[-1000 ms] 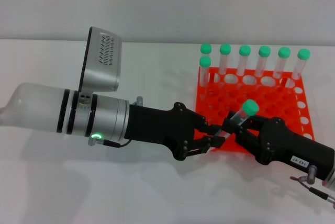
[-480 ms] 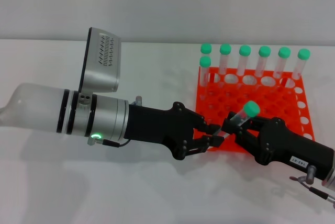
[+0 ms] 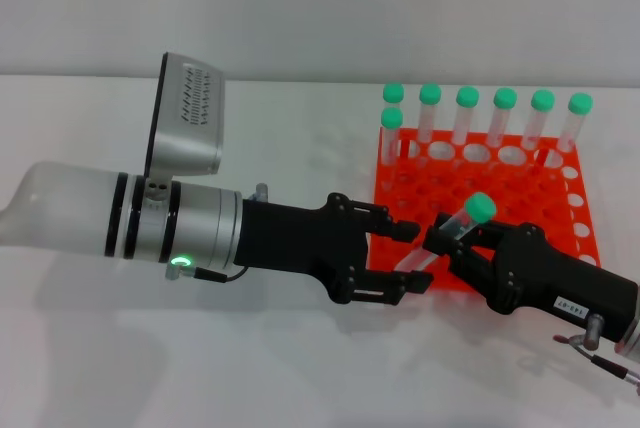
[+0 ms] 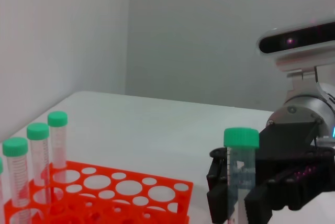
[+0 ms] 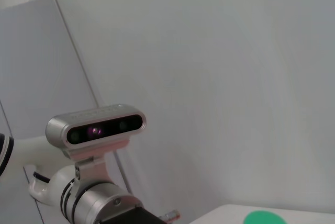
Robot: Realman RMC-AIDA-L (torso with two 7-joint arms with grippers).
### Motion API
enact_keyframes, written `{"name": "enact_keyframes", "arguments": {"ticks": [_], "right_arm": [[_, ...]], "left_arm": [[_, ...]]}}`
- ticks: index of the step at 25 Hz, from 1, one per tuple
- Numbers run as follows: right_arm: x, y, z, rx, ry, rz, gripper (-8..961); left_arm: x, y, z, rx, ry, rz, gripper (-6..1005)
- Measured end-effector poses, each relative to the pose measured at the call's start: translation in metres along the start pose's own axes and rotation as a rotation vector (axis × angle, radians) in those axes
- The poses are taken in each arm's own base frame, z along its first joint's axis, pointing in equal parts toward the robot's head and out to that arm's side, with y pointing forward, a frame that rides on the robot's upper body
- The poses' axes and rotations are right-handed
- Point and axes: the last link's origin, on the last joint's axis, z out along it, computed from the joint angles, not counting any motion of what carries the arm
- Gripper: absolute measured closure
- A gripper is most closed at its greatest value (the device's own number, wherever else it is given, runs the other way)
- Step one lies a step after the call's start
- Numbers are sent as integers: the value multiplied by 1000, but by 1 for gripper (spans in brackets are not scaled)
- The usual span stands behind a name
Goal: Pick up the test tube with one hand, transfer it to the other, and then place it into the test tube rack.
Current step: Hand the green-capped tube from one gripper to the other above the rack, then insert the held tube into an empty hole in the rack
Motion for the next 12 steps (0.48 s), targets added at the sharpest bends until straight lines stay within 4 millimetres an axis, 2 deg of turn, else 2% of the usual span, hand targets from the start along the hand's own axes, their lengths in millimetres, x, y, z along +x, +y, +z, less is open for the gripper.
{"name": "enact_keyframes", "arguments": {"ticks": [5,8,11,12], "right_arm": [[-2,-3,-1,11,-1,-4,748],[-5,-7,1,18,1,-21,749],[-9,-11,6,22,8,-54,749],[-12,-13,8,22,8,-68,749]], "left_arm": [[-13,0,-15,83,56,-51,409],[-27,-2,-39,214,127,-97,284],[-50,4,-72,383,214,-142,145],[-58,8,-82,438,243,-155,140]]}}
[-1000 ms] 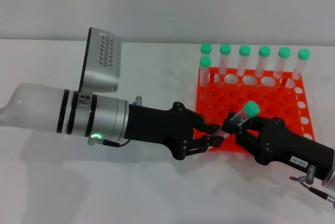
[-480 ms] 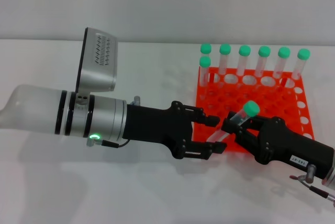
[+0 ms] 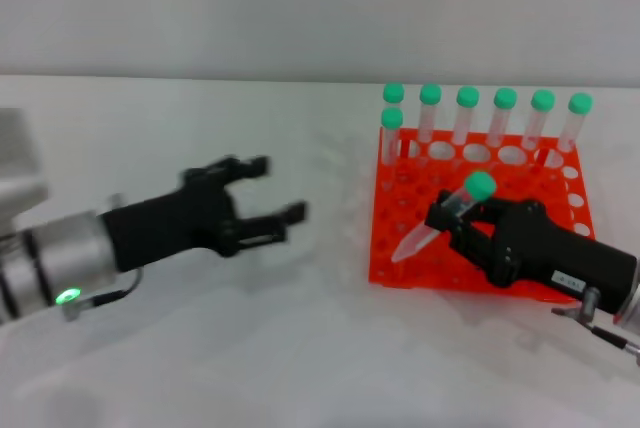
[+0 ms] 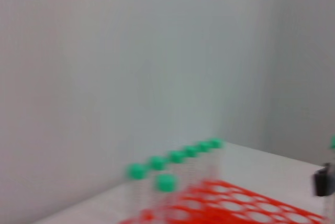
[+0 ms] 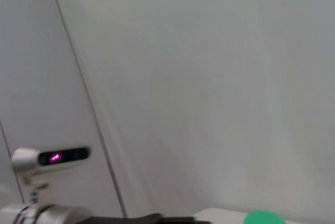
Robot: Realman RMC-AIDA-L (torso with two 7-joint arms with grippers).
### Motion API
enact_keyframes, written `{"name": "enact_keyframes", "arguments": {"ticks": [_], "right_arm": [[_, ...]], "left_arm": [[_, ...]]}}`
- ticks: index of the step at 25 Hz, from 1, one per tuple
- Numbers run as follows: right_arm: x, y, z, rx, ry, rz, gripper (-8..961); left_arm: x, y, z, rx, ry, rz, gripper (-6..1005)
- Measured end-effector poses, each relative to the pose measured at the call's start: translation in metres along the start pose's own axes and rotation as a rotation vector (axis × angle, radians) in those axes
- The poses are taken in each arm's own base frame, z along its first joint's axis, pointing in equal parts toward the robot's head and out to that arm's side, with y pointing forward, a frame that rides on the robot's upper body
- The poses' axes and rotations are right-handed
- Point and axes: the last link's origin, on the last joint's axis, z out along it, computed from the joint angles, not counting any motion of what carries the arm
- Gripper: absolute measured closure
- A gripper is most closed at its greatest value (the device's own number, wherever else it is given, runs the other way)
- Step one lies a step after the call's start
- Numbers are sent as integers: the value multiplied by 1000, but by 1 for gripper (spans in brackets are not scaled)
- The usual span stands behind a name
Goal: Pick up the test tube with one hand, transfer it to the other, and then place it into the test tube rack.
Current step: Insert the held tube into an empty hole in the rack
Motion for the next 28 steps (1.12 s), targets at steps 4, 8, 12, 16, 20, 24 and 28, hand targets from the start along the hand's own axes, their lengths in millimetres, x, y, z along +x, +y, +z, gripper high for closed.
{"name": "enact_keyframes", "arguments": {"ticks": [4,8,12,16,20,24,28], "right_arm": [[-11,-9,7,15,-16,-59,749],[-21,-20,11,53,-22,-110,749],[-30,-33,17,93,-2,-156,749],[-34,-42,26,132,27,-193,748],[-35,-46,36,154,46,-212,748],[-36,-49,43,172,66,-221,748],[-37,-53,53,191,92,-232,748]], "left_arm": [[-23,0,-45,208,113,-45,121],[-42,10,-73,338,187,-82,107],[-54,19,-91,409,221,-111,107],[-61,26,-102,455,241,-129,107],[-63,28,-103,458,245,-136,107],[-63,28,-101,457,248,-138,107],[-64,28,-102,461,245,-140,106]]}}
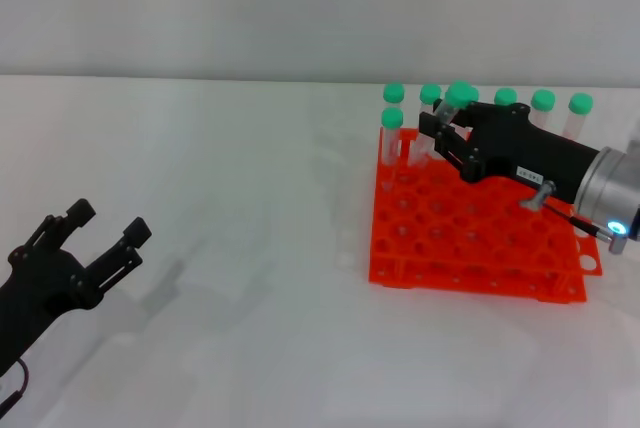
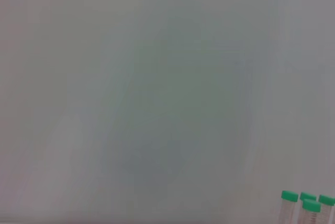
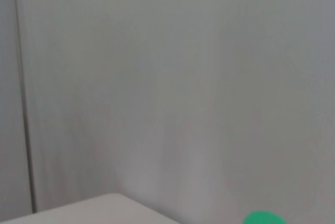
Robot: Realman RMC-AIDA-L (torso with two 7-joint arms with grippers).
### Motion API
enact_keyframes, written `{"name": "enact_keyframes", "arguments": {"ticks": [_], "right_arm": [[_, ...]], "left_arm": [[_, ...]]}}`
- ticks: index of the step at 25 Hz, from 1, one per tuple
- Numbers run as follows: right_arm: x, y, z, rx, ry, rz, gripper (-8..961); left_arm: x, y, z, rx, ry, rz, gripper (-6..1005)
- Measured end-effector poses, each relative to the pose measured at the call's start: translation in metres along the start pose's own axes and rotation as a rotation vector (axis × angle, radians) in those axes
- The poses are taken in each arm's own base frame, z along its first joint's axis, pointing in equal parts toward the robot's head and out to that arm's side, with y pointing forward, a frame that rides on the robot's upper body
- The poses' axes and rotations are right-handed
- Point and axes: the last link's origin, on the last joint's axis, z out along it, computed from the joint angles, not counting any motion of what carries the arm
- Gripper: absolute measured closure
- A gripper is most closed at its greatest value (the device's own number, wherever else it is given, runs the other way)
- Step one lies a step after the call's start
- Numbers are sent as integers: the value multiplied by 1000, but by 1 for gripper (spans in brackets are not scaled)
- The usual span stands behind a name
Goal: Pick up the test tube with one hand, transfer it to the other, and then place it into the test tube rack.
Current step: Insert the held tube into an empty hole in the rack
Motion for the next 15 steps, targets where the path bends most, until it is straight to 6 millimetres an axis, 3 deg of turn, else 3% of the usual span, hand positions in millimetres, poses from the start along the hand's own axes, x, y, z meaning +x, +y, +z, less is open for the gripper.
{"name": "enact_keyframes", "arguments": {"ticks": [15], "right_arm": [[3,-5,11,29,71,-34,749]], "left_arm": [[0,0,0,2,-2,1,106]]}}
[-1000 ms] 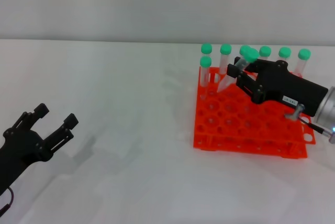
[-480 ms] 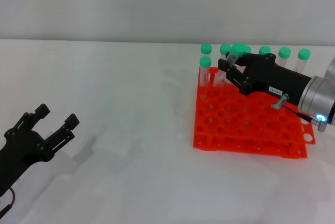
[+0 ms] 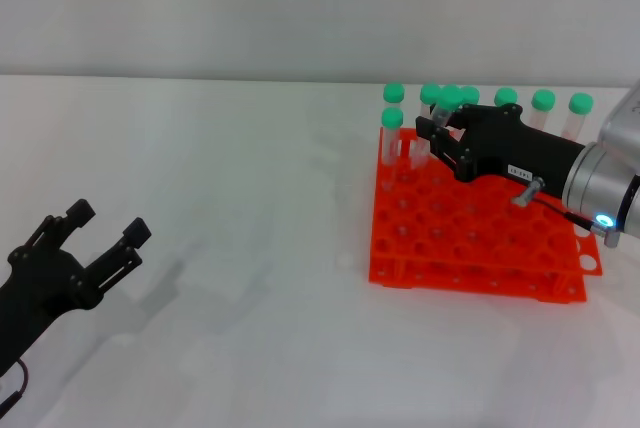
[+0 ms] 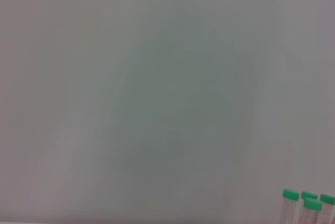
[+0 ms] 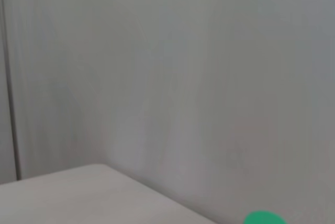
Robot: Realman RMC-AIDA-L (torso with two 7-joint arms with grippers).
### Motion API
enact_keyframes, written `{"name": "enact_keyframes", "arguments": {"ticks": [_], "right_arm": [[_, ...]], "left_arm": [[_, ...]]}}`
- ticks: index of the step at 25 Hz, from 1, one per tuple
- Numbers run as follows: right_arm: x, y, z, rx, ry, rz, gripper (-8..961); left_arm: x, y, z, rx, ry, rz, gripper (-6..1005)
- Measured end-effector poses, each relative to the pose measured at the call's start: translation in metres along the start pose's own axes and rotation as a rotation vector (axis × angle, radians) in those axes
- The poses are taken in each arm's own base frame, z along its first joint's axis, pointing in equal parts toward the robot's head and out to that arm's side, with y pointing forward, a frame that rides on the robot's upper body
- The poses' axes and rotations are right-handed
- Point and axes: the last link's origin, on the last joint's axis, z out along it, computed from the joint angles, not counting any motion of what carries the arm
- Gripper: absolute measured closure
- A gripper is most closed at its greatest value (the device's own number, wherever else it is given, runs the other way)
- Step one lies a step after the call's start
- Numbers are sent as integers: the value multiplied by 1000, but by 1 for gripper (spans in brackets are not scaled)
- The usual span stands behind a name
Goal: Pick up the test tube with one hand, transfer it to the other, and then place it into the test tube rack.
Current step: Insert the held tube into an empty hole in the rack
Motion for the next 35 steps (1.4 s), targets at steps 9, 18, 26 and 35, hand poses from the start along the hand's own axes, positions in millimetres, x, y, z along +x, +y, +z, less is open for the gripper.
{"name": "enact_keyframes", "arguments": {"ticks": [9,18,26,35], "right_arm": [[0,0,5,-9,38,-24,749],[-4,2,21,-18,91,-73,749],[-14,3,8,-31,16,-63,748],[-16,-9,-1,7,21,-72,748]], "left_arm": [[-1,0,-1,0,-4,-1,107],[-3,0,-6,6,-11,-5,107],[-4,0,-7,13,-14,-5,106],[0,-1,0,1,-6,3,107]]}}
